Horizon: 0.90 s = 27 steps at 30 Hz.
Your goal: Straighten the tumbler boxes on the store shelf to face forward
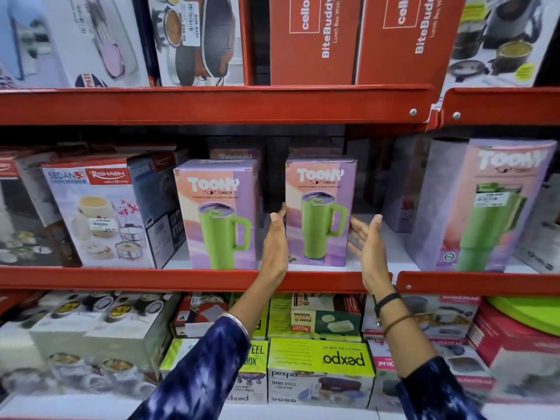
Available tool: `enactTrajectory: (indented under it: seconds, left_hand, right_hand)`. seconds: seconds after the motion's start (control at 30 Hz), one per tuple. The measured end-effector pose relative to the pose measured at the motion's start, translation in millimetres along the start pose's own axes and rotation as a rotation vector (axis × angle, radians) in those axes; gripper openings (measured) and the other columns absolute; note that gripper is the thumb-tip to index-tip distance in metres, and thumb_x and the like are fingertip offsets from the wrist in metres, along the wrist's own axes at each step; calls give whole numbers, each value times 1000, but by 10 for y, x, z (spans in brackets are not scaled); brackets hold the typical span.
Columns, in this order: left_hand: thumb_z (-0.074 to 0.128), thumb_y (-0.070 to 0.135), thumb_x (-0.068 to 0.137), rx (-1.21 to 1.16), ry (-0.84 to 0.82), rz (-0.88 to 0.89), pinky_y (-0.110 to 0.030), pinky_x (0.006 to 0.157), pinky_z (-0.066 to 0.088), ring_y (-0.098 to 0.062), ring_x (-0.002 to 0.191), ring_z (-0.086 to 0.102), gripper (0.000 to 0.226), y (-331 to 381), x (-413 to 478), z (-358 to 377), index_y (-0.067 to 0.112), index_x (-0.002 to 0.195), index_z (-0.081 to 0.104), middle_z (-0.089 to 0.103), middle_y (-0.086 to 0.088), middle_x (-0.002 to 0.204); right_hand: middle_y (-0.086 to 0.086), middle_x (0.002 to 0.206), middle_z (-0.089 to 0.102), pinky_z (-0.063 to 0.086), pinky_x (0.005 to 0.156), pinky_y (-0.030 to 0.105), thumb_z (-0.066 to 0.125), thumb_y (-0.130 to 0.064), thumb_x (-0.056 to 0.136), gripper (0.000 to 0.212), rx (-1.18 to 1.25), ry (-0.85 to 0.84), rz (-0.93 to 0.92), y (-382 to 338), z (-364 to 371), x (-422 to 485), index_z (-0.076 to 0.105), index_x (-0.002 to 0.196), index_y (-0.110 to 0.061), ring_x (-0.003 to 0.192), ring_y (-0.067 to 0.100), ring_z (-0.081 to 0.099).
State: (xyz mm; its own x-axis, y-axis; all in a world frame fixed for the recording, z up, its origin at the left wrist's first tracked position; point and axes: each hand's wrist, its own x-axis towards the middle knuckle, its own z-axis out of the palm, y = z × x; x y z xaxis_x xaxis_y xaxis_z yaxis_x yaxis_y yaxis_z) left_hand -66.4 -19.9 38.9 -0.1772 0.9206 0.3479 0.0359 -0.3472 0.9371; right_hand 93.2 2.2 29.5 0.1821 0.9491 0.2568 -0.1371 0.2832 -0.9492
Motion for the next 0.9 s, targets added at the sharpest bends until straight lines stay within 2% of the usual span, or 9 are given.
enactTrajectory:
  seconds: [0.07, 0.1, 0.17, 0.23, 0.33, 0.43, 0.53, 0.7, 0.9]
  left_hand:
    - [7, 65, 84, -1, 13, 14, -39, 95, 41, -14, 125, 44, 72, -11, -46, -16, 35, 144, 30, 25, 0, 158]
    - [7, 67, 82, -2, 5, 14, -48, 107, 35, -19, 135, 36, 73, -20, -73, -28, 36, 144, 30, 23, 1, 158]
    - [7, 63, 87, -8, -5, 7, -58, 116, 19, -25, 145, 20, 66, -31, -128, -42, 37, 143, 30, 19, 8, 156]
    - [7, 60, 92, -14, -13, -7, -60, 116, 17, -25, 146, 17, 59, -21, -190, -59, 39, 142, 31, 19, 14, 152]
    - [9, 81, 74, -19, -24, -42, -59, 117, 15, -21, 146, 18, 78, 18, -275, -89, 44, 139, 33, 20, 8, 157]
    - [9, 79, 73, -29, -53, -15, -60, 117, 14, -19, 146, 18, 77, 36, -365, -89, 45, 138, 32, 22, 3, 158]
    - [9, 69, 84, -45, -69, 1, -60, 117, 13, -18, 146, 17, 58, 36, -429, -85, 51, 133, 32, 22, 5, 158]
    - [11, 82, 73, -7, -78, -7, -59, 118, 13, -14, 145, 17, 80, 56, -440, -105, 43, 141, 29, 22, 8, 158]
    - [13, 83, 73, -18, -96, 37, -58, 117, 19, -12, 143, 22, 69, 22, -440, -177, 56, 134, 29, 24, 10, 157]
  right_hand:
    - [13, 137, 53, 42, 100, 34, 13, -54, 94, 69, -2, 8, -11, -2, -32, -49, 51, 130, -9, 125, 25, 50]
    - [14, 136, 53, 43, 100, 34, 12, -53, 94, 69, 3, 13, -16, -4, -51, -73, 51, 130, -8, 124, 25, 51]
    - [15, 135, 54, 44, 99, 36, 13, -53, 94, 70, 7, 22, -19, -16, -76, -116, 53, 128, -7, 123, 26, 52]
    - [15, 134, 55, 45, 100, 38, 14, -55, 93, 71, -2, 35, -27, -24, -88, -173, 55, 127, -8, 121, 25, 54]
    - [15, 132, 57, 46, 99, 39, 15, -54, 93, 70, -5, 59, -35, -41, -92, -242, 56, 125, -7, 119, 26, 55]
    - [16, 130, 58, 47, 96, 38, 17, -50, 95, 67, 8, 92, -48, -67, -102, -289, 56, 124, -4, 115, 24, 57]
    - [16, 128, 59, 48, 94, 37, 19, -51, 95, 67, 20, 110, -48, -61, -116, -319, 57, 123, -3, 115, 24, 57]
    - [15, 127, 59, 46, 96, 36, 20, -51, 95, 66, 31, 111, -56, -4, -118, -332, 56, 123, -4, 112, 18, 56]
    - [15, 121, 62, 45, 100, 39, 23, -53, 94, 67, 33, 200, -58, 101, -58, -392, 58, 120, -2, 110, 23, 59]
